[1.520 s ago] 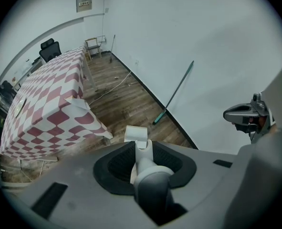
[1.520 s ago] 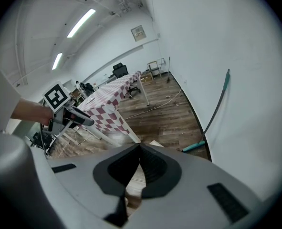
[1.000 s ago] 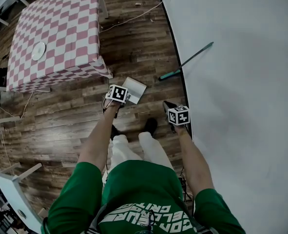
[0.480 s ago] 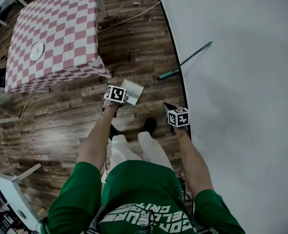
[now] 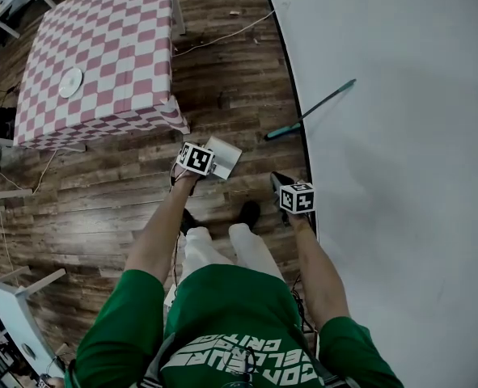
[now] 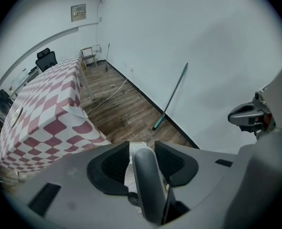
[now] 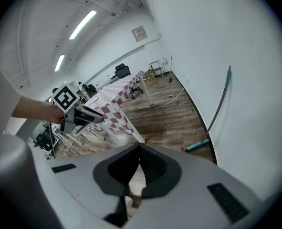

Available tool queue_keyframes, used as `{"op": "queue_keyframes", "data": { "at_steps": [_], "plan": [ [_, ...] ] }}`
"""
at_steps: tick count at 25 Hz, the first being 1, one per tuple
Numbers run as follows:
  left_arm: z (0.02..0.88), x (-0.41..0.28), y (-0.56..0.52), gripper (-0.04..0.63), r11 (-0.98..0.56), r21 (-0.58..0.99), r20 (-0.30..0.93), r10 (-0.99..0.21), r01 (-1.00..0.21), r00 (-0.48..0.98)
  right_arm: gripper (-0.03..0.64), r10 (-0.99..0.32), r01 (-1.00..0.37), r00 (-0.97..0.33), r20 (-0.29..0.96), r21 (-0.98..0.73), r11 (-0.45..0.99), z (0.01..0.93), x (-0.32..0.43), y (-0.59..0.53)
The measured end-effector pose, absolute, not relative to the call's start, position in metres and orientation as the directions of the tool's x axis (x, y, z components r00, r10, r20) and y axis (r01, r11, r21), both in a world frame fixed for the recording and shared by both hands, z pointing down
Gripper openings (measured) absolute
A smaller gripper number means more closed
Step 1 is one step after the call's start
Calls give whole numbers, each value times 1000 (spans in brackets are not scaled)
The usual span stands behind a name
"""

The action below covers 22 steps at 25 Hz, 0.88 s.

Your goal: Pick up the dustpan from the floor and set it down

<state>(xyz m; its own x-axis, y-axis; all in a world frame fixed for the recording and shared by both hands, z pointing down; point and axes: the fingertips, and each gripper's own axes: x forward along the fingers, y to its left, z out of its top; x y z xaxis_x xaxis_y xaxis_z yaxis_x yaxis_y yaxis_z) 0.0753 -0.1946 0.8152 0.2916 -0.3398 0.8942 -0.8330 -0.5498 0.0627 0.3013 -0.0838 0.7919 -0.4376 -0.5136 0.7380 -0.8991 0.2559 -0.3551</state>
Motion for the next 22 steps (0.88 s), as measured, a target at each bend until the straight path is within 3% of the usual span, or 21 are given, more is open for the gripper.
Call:
{"op": "queue_keyframes", "data": {
  "at_steps": [7,22],
  "plan": [
    [774,73,-188,147,-542,104,851,-386,-834,357,8,-584,-900,-435,686,-353,257,753,299,-104],
    [634,59,-211,147,-494,213,605,-610,-843,511,8,-717,-883,-465,518,-327,337,635,278,-153]
  ]
}}
